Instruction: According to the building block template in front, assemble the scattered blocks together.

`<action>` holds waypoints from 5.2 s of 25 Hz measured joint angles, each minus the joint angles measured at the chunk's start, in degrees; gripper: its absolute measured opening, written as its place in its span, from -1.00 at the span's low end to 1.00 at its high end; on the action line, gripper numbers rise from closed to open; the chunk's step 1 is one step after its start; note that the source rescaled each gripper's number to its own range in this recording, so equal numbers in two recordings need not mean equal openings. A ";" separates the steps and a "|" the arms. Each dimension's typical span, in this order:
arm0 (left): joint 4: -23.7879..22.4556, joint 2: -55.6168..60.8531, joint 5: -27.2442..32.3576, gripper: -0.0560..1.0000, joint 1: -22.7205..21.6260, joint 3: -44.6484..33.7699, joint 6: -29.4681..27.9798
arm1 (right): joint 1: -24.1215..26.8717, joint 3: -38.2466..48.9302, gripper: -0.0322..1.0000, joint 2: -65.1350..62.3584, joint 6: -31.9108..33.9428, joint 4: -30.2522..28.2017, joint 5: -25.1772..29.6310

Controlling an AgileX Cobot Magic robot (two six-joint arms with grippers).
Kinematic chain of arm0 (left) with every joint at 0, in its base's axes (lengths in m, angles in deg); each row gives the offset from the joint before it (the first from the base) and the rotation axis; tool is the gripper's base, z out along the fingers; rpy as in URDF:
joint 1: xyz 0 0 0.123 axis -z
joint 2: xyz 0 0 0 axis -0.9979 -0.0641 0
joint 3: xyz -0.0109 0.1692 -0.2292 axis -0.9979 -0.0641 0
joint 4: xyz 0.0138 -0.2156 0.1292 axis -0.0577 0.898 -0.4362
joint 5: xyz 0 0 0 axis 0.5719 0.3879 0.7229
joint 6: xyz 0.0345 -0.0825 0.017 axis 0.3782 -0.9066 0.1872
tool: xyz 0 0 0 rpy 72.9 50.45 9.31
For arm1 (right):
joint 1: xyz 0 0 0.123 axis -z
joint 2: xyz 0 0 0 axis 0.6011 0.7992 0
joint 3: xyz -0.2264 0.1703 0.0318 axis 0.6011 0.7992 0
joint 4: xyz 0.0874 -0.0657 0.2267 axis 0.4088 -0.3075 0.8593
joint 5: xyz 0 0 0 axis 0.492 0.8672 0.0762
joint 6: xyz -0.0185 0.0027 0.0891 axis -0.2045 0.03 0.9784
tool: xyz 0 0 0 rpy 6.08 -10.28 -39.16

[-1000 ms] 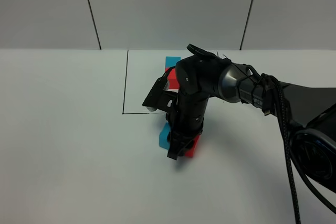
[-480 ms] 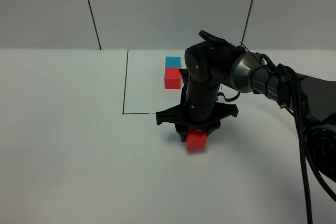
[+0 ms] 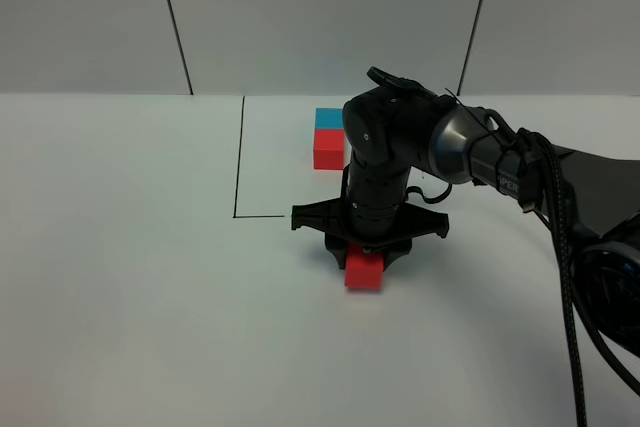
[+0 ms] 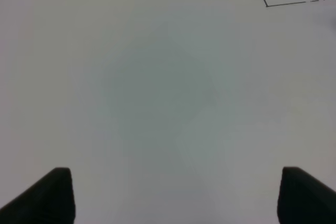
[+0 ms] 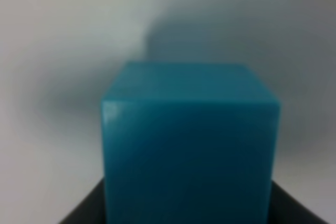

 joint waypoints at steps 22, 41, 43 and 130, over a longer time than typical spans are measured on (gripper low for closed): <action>0.00 0.00 0.00 0.39 0.00 0.00 -0.01 | -1.32 0.00 -0.93 2.71 -3.75 0.92 -1.77; 0.00 0.00 0.00 0.39 0.00 0.00 -0.01 | -1.32 -0.04 -0.26 2.71 -6.14 2.99 -2.24; 0.00 0.00 0.00 0.39 0.00 0.00 -0.01 | -1.38 -0.11 0.23 2.71 -6.92 3.10 -2.30; 0.00 0.00 0.00 0.39 0.00 0.00 -0.01 | 31.81 75.76 1.00 -132.58 -30.30 -4.99 -0.04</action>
